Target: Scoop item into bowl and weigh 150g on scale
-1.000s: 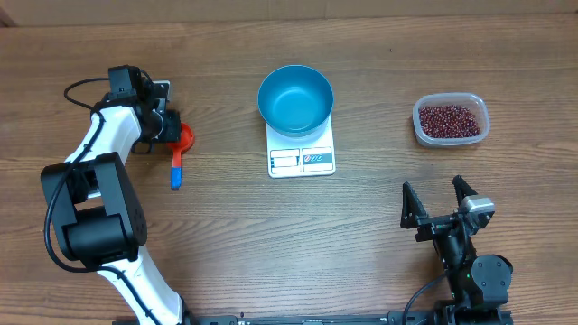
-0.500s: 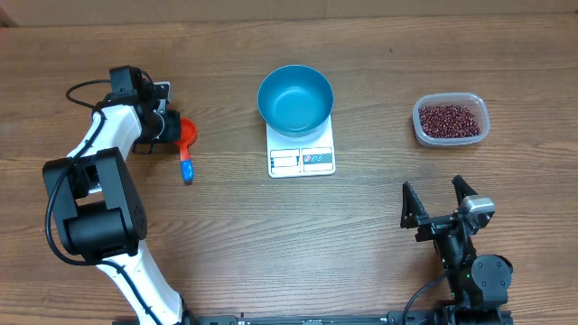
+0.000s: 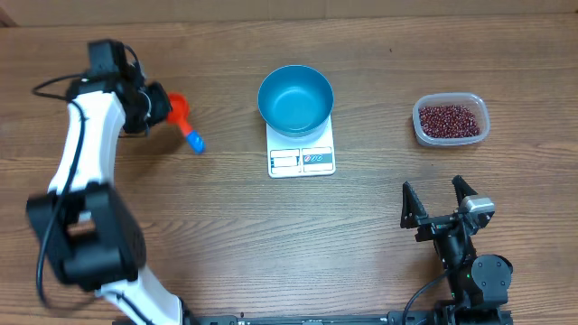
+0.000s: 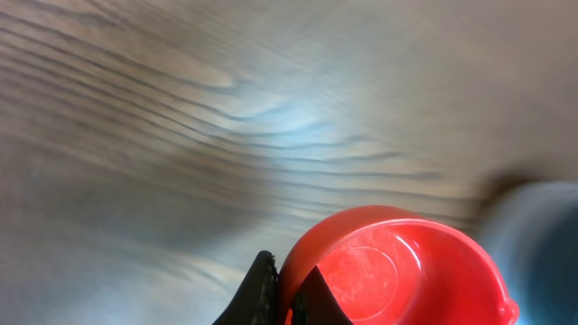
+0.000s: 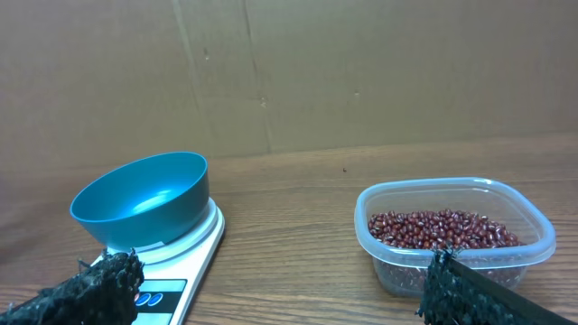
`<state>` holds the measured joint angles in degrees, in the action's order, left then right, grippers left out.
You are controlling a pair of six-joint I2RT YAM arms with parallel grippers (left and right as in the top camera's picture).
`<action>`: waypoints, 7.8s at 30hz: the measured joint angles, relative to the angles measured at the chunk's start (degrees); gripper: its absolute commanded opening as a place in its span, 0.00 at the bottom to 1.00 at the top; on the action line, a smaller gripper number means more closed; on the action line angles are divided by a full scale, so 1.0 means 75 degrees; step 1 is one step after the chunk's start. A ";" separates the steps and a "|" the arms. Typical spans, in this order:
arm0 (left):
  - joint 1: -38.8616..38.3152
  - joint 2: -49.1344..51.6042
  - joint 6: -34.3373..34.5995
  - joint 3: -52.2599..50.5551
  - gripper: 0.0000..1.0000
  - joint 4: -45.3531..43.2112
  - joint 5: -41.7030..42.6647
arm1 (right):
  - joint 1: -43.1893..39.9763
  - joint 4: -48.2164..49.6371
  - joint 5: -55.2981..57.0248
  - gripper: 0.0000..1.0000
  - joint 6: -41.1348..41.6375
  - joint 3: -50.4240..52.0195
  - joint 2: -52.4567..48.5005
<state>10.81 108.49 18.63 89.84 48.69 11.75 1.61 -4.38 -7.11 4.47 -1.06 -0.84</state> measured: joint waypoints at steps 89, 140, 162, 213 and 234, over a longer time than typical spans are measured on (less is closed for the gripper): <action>-0.4465 -0.1661 0.7041 0.0213 0.04 0.0533 -0.0344 | 0.0720 -0.3503 -0.3960 0.59 0.4217 -0.7431 -0.7472; -0.5033 -0.1661 0.7606 0.0213 0.04 0.0533 -0.0079 | 0.2349 -0.1300 -0.3724 0.08 0.5802 -0.7431 -0.9675; -0.4960 -0.1661 0.6878 0.0213 0.95 0.0361 -0.0790 | 0.1851 -0.1588 -0.3829 0.04 0.5590 -0.7431 -0.9675; -0.5117 -0.2331 -0.0484 0.0221 0.48 0.0714 0.0895 | -0.0615 -0.8743 -0.1384 0.04 0.1600 -1.0316 -0.8209; -0.5671 -0.1212 -0.0131 0.0219 0.04 0.0656 0.0245 | -0.0615 -0.8644 -0.1131 0.04 0.1600 -1.0316 -0.8588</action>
<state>-31.73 99.39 17.65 91.48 53.60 13.58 -3.01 -69.21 -15.59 16.47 -78.43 -65.25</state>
